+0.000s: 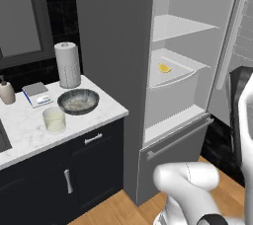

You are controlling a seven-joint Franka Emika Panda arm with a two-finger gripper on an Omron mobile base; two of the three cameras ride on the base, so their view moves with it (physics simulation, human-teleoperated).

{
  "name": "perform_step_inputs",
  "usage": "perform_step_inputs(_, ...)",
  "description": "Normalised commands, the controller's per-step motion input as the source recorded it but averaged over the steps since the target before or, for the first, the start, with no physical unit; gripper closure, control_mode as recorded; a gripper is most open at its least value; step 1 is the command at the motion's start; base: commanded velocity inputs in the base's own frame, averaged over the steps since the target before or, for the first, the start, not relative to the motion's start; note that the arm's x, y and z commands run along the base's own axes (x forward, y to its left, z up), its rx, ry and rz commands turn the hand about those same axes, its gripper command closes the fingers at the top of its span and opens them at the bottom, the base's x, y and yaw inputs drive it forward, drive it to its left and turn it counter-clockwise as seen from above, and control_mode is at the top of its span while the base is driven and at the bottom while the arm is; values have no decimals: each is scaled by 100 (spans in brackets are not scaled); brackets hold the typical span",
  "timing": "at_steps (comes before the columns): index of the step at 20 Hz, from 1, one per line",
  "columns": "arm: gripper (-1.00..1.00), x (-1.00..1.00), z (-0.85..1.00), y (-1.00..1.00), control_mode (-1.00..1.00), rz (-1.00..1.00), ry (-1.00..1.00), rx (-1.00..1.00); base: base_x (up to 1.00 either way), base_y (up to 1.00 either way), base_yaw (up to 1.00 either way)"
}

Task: Grab a lemon wedge from the fridge and one ice cube from the ice bowl, and put them in the glass of lemonade.

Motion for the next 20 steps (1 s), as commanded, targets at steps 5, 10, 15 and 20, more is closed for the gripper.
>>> perform_step_inputs(5,-100,-32,-39,100,-100,19,-3,25,0,0,0)
perform_step_inputs(10,-100,-12,9,100,-100,-5,-8,14,0,0,0)
perform_step_inputs(15,-100,-23,38,68,-100,-12,0,13,0,0,0)
perform_step_inputs(20,-100,-21,17,26,-100,-19,-3,28,0,0,0)
